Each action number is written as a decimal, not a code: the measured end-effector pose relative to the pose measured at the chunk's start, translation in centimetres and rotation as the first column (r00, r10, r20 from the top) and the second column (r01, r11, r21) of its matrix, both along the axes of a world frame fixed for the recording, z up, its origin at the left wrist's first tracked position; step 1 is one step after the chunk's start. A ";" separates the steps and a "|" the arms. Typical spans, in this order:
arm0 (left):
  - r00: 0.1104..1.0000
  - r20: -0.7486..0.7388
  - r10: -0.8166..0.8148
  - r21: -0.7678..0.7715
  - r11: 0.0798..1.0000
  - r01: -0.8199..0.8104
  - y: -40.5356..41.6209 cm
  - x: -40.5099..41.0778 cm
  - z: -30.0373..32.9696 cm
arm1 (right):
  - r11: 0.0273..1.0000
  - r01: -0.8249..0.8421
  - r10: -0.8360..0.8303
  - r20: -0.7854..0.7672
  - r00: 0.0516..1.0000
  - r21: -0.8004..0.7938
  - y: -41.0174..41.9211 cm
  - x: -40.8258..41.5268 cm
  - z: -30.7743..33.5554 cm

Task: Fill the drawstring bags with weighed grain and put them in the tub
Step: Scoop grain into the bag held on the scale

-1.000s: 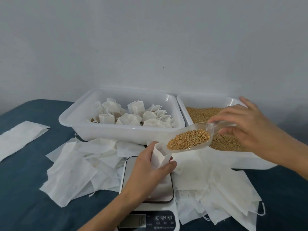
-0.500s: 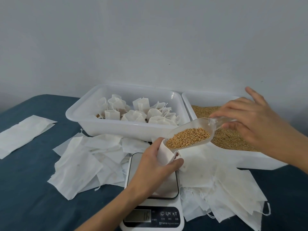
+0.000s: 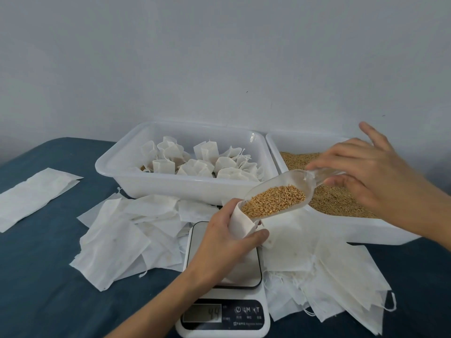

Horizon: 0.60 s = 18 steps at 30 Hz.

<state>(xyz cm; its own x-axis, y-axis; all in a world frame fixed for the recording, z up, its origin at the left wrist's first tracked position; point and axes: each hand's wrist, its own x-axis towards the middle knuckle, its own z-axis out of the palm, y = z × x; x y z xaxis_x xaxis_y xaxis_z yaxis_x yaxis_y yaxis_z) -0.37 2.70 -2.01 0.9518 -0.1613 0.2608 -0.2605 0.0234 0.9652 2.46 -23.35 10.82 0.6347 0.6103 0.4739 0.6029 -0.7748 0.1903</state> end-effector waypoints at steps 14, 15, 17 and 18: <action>1.000 -0.006 -0.016 -0.016 1.000 0.016 0.1 0.0 0.1 | 1.000 0.005 -0.005 0.019 1.000 0.004 0.3 -0.5 0.1; 1.000 -0.004 -0.016 -0.016 1.000 0.016 0.1 0.0 0.1 | 1.000 0.002 -0.002 0.019 1.000 0.004 0.3 -0.5 0.1; 1.000 -0.005 -0.014 -0.019 1.000 0.014 0.1 0.0 0.1 | 1.000 0.002 -0.002 0.021 1.000 0.006 0.4 -0.6 0.1; 1.000 -0.009 -0.014 -0.021 1.000 0.014 0.1 0.0 0.1 | 1.000 0.004 -0.004 0.022 1.000 0.005 0.4 -0.6 0.1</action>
